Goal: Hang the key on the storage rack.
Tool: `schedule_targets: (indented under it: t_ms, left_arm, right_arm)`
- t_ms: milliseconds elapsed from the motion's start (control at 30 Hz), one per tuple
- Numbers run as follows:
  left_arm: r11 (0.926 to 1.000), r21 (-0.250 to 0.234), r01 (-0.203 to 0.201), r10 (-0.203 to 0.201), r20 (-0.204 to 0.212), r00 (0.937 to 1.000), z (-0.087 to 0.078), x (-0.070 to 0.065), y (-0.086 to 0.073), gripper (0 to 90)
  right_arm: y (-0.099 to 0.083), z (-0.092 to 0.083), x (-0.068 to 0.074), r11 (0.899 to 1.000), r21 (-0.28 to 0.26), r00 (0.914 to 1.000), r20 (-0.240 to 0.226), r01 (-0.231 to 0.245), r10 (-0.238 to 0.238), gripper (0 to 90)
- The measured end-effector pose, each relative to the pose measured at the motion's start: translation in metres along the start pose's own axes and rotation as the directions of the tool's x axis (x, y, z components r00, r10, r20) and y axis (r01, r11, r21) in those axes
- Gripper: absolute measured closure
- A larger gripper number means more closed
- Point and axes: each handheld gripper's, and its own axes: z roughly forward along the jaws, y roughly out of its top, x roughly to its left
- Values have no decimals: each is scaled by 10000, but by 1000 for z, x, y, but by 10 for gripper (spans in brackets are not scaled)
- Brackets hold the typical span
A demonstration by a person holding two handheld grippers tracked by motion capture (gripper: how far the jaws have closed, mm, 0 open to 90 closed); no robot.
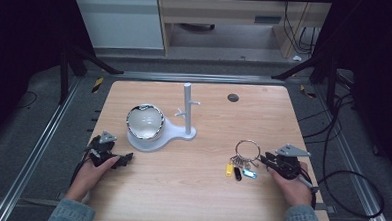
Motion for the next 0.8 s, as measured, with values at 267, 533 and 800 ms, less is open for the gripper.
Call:
schedule_targets:
  t_ms: [267,533,800]
  left_arm:
    - [10000,0,2,-2,0,10000,0,0,0,0]
    - [10000,0,-2,2,-3,10000,0,0,0,0]
    - [10000,2,-3,3,-2,10000,0,0,0,0]
  right_arm:
    - [-4,8,-3,9990,447,10000,8,14,-14,701]
    - [-8,13,-9,9975,679,9995,-216,-202,217,728]
    - [-9,12,-8,9972,740,9991,-403,121,-92,870]
